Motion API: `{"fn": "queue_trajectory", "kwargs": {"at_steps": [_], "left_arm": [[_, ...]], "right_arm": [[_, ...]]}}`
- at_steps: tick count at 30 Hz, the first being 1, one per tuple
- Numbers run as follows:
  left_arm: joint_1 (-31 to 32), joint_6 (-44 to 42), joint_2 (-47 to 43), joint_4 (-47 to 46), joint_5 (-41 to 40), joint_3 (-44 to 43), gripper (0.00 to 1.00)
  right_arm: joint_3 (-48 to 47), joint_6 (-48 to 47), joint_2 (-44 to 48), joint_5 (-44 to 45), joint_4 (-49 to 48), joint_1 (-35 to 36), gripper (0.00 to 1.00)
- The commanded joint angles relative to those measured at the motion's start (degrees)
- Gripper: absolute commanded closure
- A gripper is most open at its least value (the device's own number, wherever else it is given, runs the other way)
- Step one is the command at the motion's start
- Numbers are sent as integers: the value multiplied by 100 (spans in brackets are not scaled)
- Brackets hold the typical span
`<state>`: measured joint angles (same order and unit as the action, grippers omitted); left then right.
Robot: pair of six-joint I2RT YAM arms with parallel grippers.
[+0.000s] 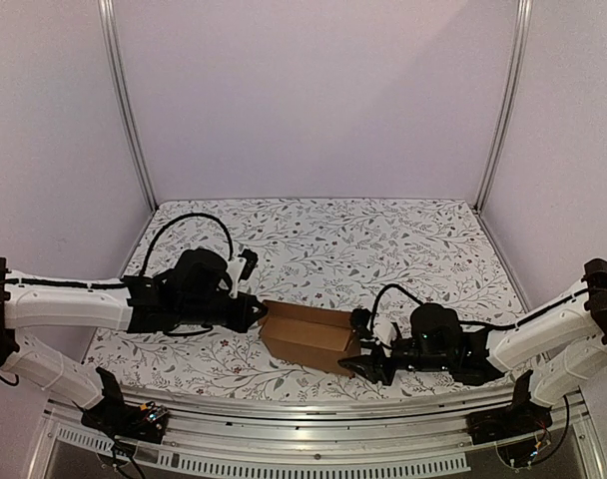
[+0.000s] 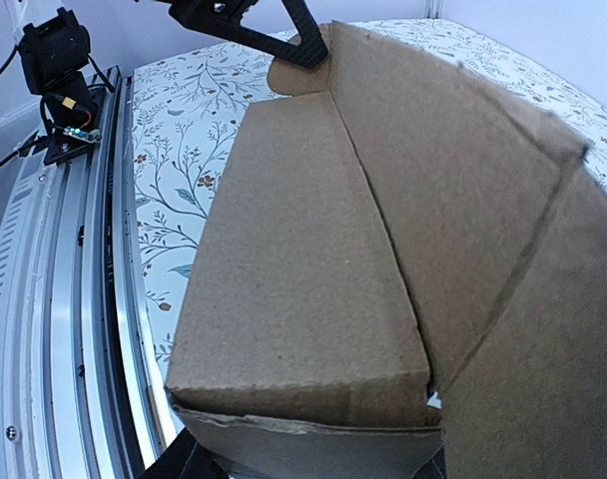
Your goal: Fold the paper box
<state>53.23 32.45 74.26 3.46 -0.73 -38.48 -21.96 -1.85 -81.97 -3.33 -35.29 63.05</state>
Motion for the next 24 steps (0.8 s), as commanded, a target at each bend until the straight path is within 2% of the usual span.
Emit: {"fn": "queue_trajectory", "kwargs": {"at_steps": [1,24], "left_arm": [[434,216,74,-226,516,227,100],[868,539,148,53,93,528,100]], "right_arm": [[132,398,-269,911,-1029,-103,64],[383,446,-574,1081,-1252,-106,63]]}}
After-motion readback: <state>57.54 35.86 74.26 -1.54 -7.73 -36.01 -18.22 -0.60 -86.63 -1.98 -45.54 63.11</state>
